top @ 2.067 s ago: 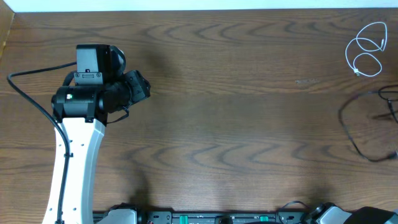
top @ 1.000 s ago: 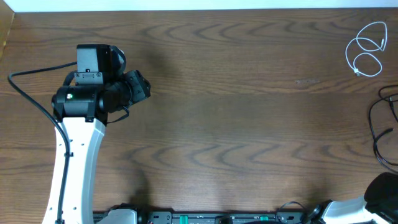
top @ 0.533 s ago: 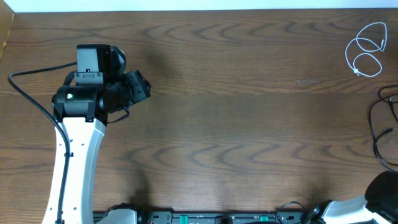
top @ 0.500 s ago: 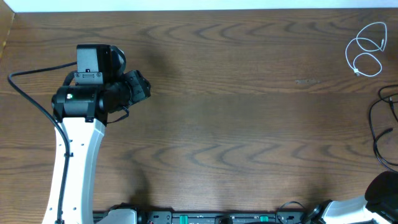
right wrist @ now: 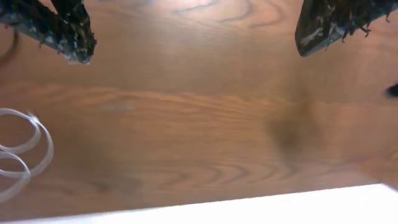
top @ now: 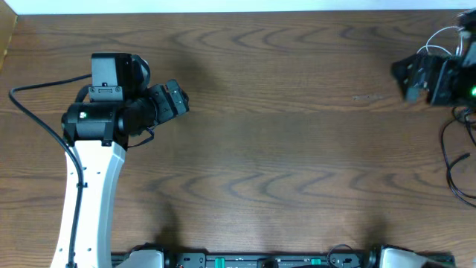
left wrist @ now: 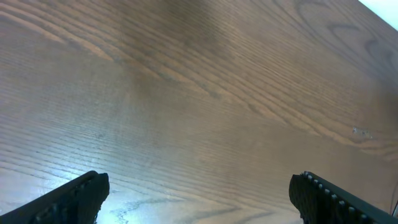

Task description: Untangle cables

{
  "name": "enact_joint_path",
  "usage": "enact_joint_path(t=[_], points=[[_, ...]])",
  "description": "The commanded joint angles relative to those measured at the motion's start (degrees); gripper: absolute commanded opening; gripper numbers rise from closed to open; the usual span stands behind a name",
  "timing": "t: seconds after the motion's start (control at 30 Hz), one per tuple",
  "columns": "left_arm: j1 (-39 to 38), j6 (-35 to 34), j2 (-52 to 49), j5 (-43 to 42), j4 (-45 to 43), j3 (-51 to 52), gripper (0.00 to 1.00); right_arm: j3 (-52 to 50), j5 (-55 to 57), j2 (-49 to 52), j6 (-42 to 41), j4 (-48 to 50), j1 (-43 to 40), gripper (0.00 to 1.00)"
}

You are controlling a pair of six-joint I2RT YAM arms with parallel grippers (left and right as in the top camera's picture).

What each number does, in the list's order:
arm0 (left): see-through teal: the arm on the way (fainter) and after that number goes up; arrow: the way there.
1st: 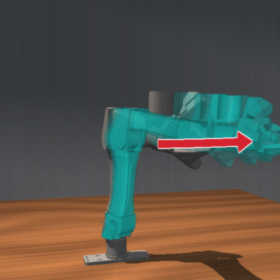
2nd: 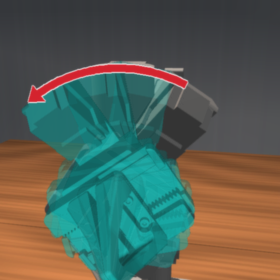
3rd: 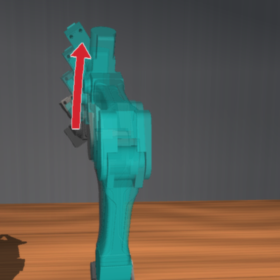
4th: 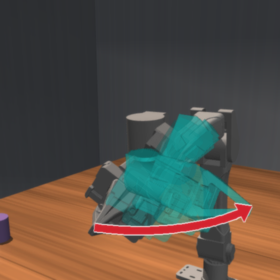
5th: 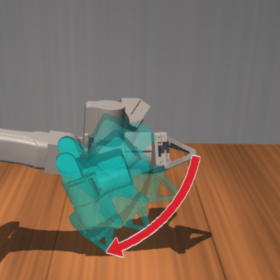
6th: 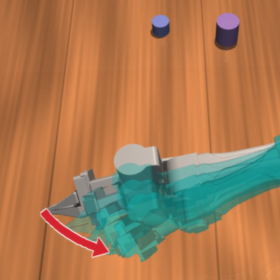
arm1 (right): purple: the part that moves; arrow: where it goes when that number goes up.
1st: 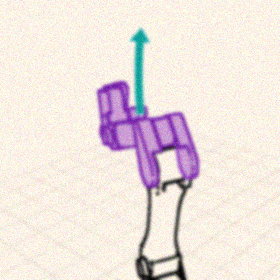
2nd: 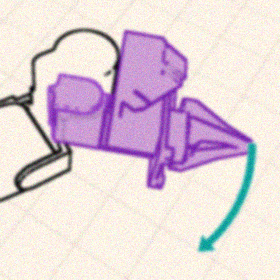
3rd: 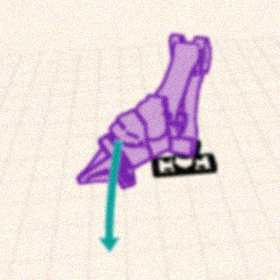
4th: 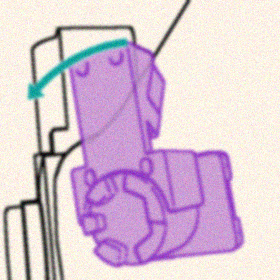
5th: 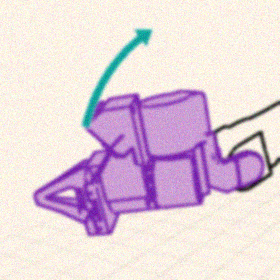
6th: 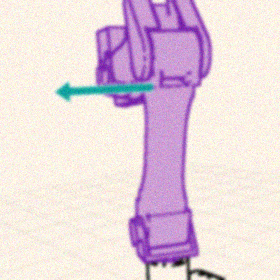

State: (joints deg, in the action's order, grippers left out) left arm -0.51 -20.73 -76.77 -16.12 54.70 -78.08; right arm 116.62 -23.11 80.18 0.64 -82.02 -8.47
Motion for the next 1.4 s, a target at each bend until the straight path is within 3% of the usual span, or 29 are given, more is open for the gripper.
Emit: enact_joint_path(t=[0.0, 0.3, 0.57, 0.7, 0.93, 1.0, 1.37], points=[[0.2, 0.5, -0.3, 0.8, 0.1, 0.7, 0.98, 0.5, -0.1, -4.3, -5.8, -0.9, 5.3, 0.99], [0.2, 0.5, -0.3, 0.8, 0.1, 0.7, 0.98, 0.5, 1.0, -9.1, -8.3, -3.6, 7.6, 0.99], [0.2, 0.5, -0.3, 0.8, 0.1, 0.7, 0.98, 0.0, 10.2, -9.2, -7.9, -6.5, 7.5, 0.99], [0.2, 0.5, -0.3, 0.8, 0.1, 0.7, 0.98, -3.4, 10.5, -10.4, 1.6, -3.3, 7.6, 0.99], [0.2, 0.5, -0.3, 0.8, 0.1, 0.7, 0.98, -28.9, 6.9, -23.3, 17.7, 19.2, 7.6, 0.99], [0.2, 0.5, -0.3, 0.8, 0.1, 0.7, 0.98, -43.3, 6.1, -31.6, 21.0, 33.1, 7.6, 0.99], [0.2, 0.5, -0.3, 0.8, 0.1, 0.7, 0.98, -90.8, 5.4, -60.9, 21.7, 74.8, 7.3, 0.99]])
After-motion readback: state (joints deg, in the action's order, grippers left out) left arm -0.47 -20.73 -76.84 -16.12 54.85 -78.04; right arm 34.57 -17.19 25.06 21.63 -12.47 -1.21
